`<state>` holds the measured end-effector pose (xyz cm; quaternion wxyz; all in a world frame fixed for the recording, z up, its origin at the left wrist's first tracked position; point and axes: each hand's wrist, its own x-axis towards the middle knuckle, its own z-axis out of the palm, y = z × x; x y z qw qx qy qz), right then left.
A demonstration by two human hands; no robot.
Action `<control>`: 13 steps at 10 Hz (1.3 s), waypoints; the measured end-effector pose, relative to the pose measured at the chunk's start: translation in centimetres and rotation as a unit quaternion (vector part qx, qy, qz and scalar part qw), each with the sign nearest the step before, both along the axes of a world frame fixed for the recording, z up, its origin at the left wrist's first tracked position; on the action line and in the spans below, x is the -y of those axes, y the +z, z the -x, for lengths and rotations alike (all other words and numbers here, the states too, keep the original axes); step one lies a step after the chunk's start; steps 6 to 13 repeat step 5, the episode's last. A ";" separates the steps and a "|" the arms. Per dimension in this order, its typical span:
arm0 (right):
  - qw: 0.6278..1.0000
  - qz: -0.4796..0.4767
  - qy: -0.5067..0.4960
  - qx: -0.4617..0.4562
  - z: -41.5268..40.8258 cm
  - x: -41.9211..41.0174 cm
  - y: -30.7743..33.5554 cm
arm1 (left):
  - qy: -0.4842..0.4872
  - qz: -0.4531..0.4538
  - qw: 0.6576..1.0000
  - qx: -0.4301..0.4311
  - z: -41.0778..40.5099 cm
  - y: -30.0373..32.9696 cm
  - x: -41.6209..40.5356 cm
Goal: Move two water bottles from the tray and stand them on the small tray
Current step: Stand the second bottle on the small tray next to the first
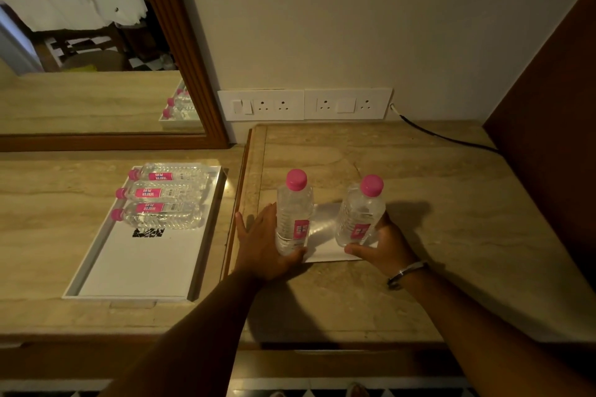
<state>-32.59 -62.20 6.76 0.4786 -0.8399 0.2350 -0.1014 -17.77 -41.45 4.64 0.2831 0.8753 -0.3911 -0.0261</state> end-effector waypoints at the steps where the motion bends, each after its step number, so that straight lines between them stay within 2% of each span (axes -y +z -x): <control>1: 1.000 0.005 -0.002 0.000 0.3 0.1 -0.1 | -0.019 -0.015 1.000 0.001 -0.5 0.0 0.2; 3: 0.999 0.034 -0.024 0.014 0.7 -0.3 -0.3 | -0.033 -0.055 0.998 0.001 -0.7 0.3 0.0; 5: 0.988 0.120 -0.029 0.092 4.1 1.5 1.8 | -0.025 -0.022 0.997 0.064 -1.7 3.4 -3.1; 13: 0.988 0.120 -0.029 0.092 4.1 1.5 1.8 | -0.025 -0.022 0.997 0.064 -1.7 3.4 -3.1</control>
